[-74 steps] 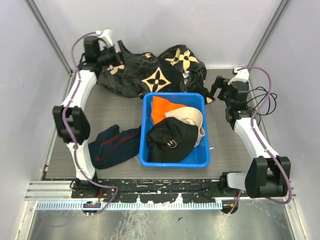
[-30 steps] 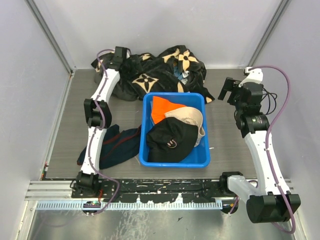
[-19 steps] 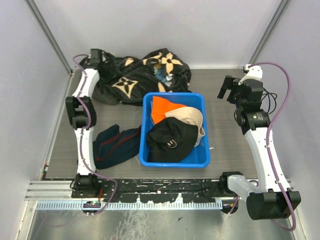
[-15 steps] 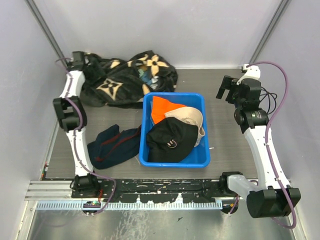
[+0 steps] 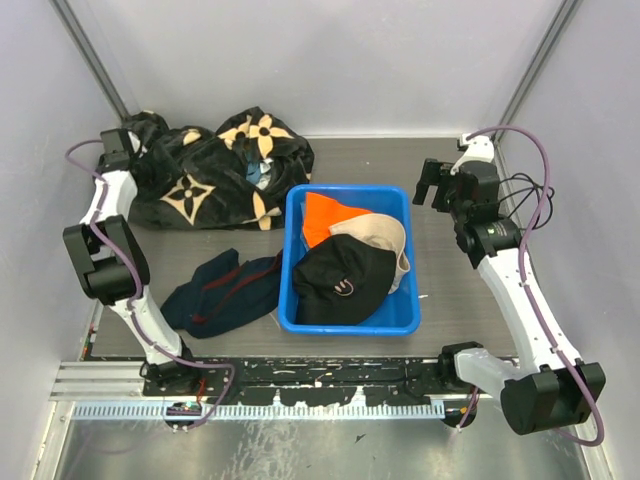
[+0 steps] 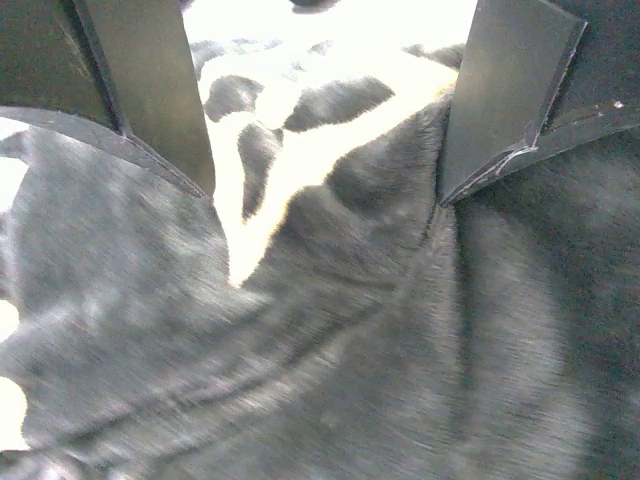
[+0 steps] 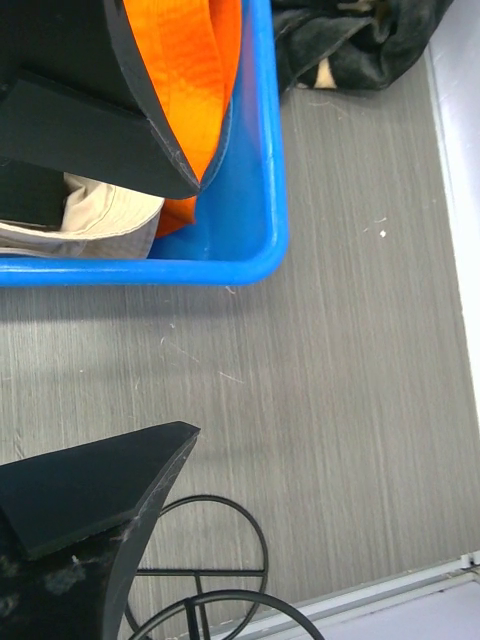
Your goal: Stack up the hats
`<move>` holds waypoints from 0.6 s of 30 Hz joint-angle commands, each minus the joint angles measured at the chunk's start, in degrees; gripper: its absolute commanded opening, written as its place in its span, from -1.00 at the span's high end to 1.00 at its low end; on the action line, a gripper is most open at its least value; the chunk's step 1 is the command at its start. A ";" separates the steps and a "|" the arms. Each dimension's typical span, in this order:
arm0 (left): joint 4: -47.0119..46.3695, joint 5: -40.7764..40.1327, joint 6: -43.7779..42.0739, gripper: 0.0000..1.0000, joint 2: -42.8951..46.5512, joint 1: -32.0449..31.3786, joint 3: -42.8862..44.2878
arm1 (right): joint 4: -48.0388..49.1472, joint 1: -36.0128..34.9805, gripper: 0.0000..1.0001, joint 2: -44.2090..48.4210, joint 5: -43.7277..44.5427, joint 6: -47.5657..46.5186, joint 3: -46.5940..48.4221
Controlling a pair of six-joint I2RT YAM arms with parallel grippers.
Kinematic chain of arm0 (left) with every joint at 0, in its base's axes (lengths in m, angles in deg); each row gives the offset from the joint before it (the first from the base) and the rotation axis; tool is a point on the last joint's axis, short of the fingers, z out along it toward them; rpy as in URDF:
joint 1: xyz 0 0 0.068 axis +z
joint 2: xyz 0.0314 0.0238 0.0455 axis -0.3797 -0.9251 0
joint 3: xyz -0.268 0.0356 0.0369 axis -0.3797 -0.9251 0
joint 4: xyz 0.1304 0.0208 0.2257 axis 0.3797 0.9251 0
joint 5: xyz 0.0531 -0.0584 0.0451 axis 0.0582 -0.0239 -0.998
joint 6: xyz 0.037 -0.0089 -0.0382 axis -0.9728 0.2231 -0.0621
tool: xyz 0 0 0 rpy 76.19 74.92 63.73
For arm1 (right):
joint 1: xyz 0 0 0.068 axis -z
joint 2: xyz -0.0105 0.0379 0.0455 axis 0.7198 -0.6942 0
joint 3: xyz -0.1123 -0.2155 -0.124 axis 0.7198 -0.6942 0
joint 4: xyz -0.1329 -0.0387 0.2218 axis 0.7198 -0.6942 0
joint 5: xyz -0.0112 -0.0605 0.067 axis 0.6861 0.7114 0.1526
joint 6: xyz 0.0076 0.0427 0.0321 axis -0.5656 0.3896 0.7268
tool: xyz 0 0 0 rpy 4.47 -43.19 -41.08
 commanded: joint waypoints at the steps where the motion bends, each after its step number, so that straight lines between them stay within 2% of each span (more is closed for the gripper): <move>1: -1.40 5.32 0.25 -0.96 6.15 -4.99 -3.72 | 3.52 -0.36 -1.00 1.82 0.17 0.90 -1.67; 8: 4.19 3.13 -0.04 -0.96 12.60 -14.06 -9.84 | 4.95 -0.36 -1.00 2.95 -0.56 0.50 -3.41; 13: 15.96 -1.84 -0.70 -0.96 12.62 -18.42 -8.88 | 6.25 -0.36 -1.00 4.41 -1.09 0.75 -5.34; 17: 17.99 -3.98 -0.57 -0.98 11.63 -19.93 -9.85 | 6.97 -0.36 -1.00 5.23 -1.07 1.02 -6.70; 18: 18.36 -3.94 -0.49 -0.93 10.22 -20.00 -9.36 | 7.14 -0.34 -1.00 5.44 -0.98 1.14 -7.03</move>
